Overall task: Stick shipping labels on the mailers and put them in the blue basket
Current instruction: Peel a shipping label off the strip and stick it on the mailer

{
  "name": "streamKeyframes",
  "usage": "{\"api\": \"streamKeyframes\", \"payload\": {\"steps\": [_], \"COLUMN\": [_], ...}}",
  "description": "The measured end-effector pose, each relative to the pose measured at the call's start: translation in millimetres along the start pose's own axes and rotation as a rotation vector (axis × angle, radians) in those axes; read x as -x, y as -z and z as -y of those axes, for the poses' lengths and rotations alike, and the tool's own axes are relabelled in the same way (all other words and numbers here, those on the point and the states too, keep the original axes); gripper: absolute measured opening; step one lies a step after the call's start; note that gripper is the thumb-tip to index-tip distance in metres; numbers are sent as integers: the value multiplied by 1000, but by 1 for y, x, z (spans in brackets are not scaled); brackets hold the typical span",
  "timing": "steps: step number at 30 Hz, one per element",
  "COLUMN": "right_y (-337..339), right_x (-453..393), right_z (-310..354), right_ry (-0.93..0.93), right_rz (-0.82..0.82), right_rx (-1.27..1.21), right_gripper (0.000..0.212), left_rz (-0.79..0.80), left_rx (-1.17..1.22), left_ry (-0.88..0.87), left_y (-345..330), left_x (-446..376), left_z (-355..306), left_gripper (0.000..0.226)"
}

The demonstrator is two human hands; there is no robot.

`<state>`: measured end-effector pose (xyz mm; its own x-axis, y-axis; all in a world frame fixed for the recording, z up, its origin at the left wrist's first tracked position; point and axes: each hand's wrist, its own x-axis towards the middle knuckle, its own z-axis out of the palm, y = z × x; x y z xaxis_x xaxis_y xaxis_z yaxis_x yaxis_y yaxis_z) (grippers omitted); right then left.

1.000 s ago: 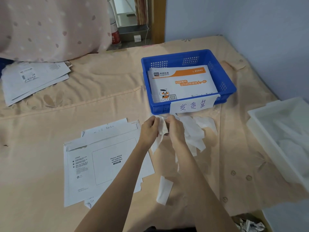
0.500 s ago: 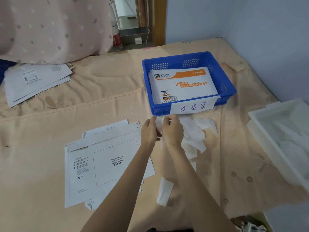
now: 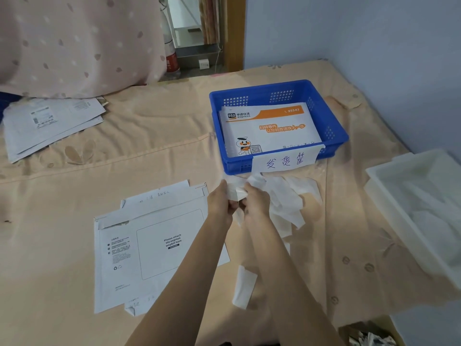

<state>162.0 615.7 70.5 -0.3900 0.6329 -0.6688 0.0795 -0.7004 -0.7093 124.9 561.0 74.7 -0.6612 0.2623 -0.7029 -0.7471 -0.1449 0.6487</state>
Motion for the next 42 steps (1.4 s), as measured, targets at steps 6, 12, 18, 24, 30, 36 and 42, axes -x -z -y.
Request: {"api": "streamKeyframes", "payload": {"steps": [6,12,18,24,30,36,42], "right_y": [5,-1,4,12,13,35,49], "right_x": [5,-3,-13,-20,-22,-28,-30], "right_z": [11,12,4,-3,-9,-3,10], "right_ry": [-131,-11,273,350,304,311,293], "right_rz": [128,98,-63,-107,-120,-210,-270], "right_rx": [-197,186,621,619,597,570,464], "right_gripper": [19,38,31,34,31,42,45], "left_rz": [66,82,24,-8,-56,-89,-124], "left_rx": [71,-403,-475,-315,-84,173,287], "left_ry": [16,-243,-329,-257,-129,-53,-6], "left_y": [4,10,10,17,20,34,48], "left_x": [4,-3,-8,-15,-18,-22,-23], "left_z": [-4,-1,-2,-10,-7,-12,-22], "left_gripper": [26,28,28,26,24,17,16]}}
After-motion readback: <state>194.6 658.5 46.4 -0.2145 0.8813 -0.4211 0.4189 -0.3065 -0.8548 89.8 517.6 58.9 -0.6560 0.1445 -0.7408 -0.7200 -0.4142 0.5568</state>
